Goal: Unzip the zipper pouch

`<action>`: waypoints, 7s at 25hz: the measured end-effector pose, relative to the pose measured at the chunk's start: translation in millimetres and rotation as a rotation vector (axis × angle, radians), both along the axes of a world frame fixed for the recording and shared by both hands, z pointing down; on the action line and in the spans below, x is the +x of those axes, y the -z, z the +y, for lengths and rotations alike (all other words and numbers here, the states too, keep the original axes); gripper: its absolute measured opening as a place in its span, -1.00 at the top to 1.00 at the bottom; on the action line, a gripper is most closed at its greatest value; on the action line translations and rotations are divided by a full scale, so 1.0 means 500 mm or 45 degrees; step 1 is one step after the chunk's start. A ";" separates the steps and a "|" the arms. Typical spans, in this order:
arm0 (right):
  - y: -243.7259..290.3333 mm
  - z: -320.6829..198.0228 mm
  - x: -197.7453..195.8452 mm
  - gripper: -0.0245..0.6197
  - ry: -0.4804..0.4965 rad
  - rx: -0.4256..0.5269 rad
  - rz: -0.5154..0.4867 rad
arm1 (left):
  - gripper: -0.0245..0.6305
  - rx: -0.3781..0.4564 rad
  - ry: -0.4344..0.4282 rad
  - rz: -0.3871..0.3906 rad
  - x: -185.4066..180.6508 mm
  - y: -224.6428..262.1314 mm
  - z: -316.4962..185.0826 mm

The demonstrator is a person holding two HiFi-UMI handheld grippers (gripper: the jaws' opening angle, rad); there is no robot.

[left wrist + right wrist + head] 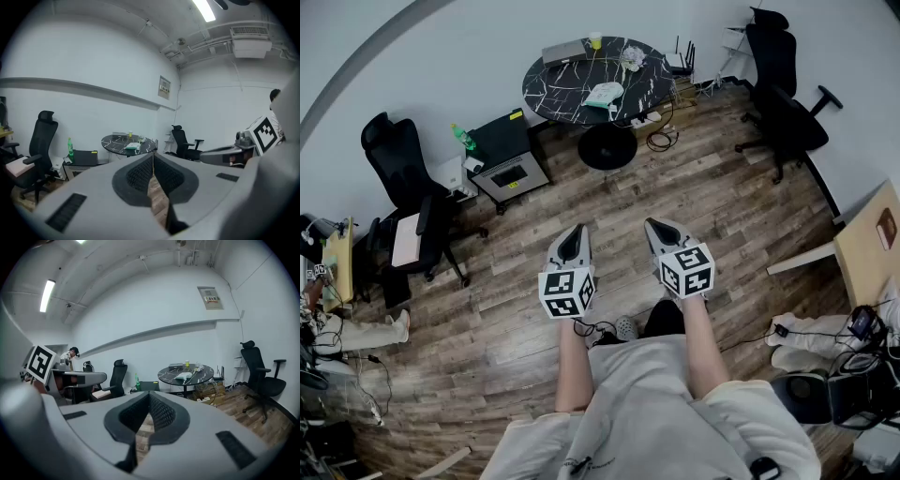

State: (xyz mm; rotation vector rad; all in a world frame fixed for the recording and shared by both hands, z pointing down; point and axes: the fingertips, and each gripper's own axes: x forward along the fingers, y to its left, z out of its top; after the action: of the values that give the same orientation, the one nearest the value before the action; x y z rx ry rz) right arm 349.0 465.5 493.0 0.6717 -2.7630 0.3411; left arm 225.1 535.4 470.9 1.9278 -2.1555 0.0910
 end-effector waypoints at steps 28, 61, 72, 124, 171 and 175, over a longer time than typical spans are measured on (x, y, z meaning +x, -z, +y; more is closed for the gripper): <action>0.012 -0.023 -0.020 0.43 0.033 -0.001 -0.009 | 0.57 -0.022 -0.009 -0.040 -0.027 0.011 -0.028; 0.016 -0.671 -0.317 0.31 0.106 -0.120 -0.067 | 0.48 -0.226 0.073 -0.123 -0.373 0.010 -0.623; -0.011 -0.814 -0.385 0.33 0.195 -0.127 -0.014 | 0.48 -0.255 0.169 -0.091 -0.443 -0.009 -0.728; -0.456 -1.084 -0.906 0.34 0.443 -0.190 0.766 | 0.48 -0.299 -0.388 0.114 -0.857 -0.175 -1.278; -0.411 -1.190 -0.881 0.84 0.335 -0.231 0.782 | 0.48 -0.340 -0.404 0.094 -0.873 -0.201 -1.328; -0.385 -1.205 -0.874 0.84 0.371 -0.167 0.830 | 0.48 -0.341 -0.427 0.083 -0.867 -0.198 -1.332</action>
State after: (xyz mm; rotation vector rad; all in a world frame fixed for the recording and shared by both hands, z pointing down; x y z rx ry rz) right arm -88.0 -137.0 685.3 0.2693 -2.1478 0.1908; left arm -208.6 -130.4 570.0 2.0755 -1.6633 0.3524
